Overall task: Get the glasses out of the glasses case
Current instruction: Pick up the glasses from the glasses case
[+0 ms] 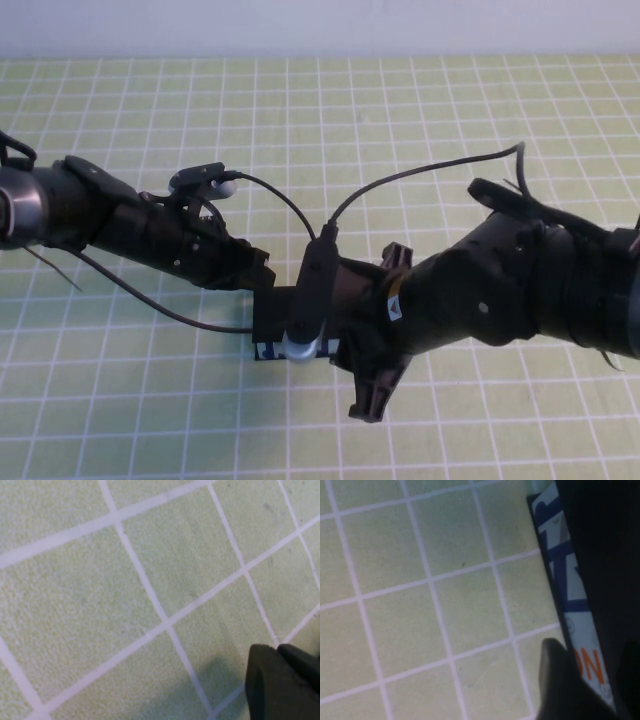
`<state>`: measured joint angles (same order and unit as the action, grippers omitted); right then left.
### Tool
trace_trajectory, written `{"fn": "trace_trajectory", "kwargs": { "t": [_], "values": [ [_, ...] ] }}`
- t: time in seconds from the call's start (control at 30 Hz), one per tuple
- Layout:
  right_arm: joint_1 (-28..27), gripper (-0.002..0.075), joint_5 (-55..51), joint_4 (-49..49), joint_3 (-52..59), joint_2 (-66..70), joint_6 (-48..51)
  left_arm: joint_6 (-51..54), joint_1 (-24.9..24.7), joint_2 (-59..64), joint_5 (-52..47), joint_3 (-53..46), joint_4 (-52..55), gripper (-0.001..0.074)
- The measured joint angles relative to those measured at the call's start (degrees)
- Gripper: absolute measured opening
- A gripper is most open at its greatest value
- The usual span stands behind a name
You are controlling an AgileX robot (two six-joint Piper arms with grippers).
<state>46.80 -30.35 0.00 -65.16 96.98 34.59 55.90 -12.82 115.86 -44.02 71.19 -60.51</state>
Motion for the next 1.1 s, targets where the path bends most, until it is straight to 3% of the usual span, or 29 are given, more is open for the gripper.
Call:
{"fn": "trace_trajectory", "kwargs": {
  "t": [0.7,1.1],
  "values": [
    [0.0,0.0251,8.4,-12.3,-0.1,7.1,1.8,0.0,0.0,0.0,0.0,0.0,0.0,-0.0004],
    [0.0,0.0248,11.2,-13.7,-0.5,8.4,1.8,0.0,0.0,0.0,0.1,0.0,0.1,-0.0004]
  ]
}}
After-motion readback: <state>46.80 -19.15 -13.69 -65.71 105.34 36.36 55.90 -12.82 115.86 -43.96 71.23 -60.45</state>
